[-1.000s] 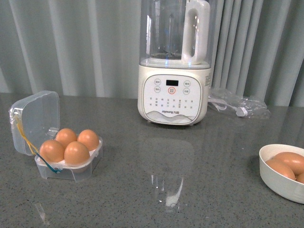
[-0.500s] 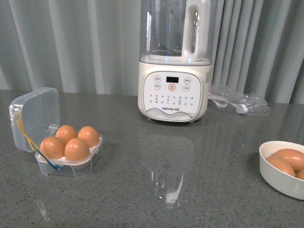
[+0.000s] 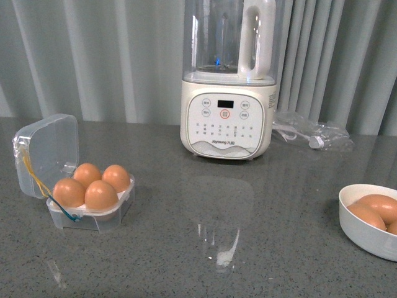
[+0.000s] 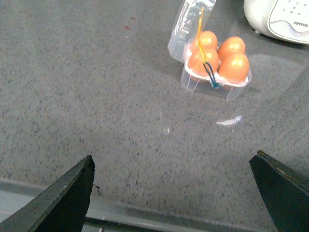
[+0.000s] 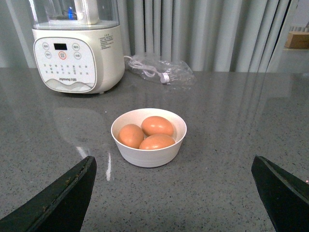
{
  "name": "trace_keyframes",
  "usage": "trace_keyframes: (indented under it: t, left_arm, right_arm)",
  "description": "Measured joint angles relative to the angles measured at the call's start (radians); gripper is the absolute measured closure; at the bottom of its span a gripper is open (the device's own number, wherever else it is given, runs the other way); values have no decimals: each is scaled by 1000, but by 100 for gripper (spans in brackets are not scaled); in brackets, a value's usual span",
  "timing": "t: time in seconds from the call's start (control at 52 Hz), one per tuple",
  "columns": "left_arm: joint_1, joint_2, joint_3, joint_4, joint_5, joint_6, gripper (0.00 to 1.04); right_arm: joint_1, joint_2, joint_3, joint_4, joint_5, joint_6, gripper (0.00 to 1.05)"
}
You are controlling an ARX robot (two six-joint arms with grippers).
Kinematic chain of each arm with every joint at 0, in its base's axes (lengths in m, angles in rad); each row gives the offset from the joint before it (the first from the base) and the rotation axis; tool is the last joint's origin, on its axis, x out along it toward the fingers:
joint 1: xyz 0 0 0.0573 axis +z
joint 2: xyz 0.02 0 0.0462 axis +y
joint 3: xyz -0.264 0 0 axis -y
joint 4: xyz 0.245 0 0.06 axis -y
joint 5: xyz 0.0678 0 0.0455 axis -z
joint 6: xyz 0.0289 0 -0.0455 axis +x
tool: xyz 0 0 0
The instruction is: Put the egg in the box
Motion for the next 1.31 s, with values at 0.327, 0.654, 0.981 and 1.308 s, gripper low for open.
trace_keyframes:
  t: [0.327, 0.654, 0.981, 1.308]
  left_arm:
    - [185, 721, 249, 514, -30, 166, 7]
    - [177, 1165, 510, 642, -163, 348, 7]
    - [153, 1277, 657, 472, -63, 228, 7]
    - [43, 1158, 635, 420, 86, 133, 7]
  right_arm:
    - [0, 0, 0, 0, 0, 0, 7]
    - [0, 0, 0, 0, 0, 0, 7]
    - [0, 0, 0, 0, 0, 0, 7]
    - [0, 0, 0, 0, 0, 0, 7]
